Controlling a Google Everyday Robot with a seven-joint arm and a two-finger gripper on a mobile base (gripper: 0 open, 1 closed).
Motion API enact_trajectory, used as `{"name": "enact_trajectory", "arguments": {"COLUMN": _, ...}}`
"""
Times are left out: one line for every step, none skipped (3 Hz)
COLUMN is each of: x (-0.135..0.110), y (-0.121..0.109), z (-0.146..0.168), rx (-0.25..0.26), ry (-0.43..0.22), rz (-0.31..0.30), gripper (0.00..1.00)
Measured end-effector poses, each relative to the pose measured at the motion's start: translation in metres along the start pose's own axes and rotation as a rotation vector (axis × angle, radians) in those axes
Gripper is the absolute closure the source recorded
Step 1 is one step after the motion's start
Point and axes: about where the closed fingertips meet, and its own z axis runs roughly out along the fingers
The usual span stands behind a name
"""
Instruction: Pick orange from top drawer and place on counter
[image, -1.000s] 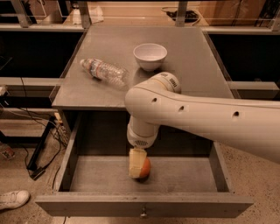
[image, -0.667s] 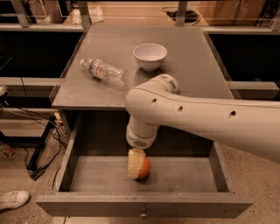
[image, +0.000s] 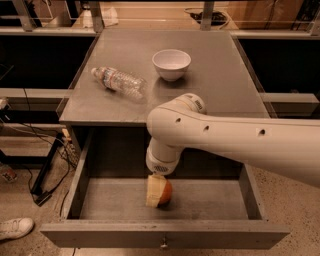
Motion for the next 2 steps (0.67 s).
{"name": "enact_trajectory", "arguments": {"x": 0.001, "y": 0.004, "z": 0.009, "rx": -0.013, "ry": -0.013, "rz": 0.006, "gripper": 0.00}}
{"name": "enact_trajectory", "arguments": {"x": 0.014, "y": 0.003, "z": 0.036, "rx": -0.037, "ry": -0.048, "rz": 0.006, "gripper": 0.00}}
